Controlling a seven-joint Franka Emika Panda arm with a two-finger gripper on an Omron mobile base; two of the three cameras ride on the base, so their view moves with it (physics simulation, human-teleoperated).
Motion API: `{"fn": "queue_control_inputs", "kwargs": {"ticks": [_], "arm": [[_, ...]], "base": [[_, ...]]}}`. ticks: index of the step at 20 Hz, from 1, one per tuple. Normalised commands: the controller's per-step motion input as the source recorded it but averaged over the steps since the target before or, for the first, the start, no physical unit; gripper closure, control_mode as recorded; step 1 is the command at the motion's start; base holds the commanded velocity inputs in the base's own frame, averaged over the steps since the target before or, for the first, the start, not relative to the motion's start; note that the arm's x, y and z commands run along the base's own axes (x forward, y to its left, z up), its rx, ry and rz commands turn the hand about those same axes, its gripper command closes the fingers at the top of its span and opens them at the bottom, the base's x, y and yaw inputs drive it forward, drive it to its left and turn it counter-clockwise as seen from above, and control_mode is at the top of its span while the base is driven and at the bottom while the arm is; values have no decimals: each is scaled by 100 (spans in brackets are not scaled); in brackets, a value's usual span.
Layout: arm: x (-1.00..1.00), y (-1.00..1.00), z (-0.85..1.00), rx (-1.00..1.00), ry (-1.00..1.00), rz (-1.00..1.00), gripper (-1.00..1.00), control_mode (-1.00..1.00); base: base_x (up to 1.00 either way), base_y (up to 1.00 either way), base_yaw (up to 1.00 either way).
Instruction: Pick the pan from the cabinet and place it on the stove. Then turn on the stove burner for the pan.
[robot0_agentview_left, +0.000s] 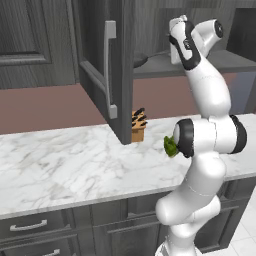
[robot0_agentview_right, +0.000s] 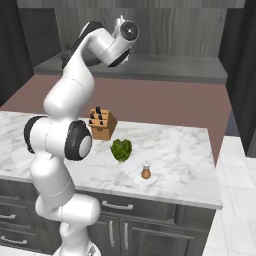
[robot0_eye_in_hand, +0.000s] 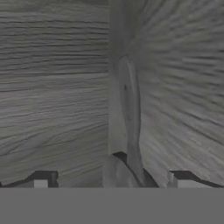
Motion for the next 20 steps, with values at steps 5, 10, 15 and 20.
{"fn": "queue_control_inputs", "kwargs": {"ticks": [5,10,15,20], "arm": [[21,6,-1,-2,0,2,-100,-100],[26,4,-5,0,0,1,-100,-100],[17,-4,-16,0,0,1,-100,-100],[9,-12,-17,0,0,0,-100,-100]], "base": [[0,0,0],[0,0,0],[0,0,0],[0,0,0]]}}
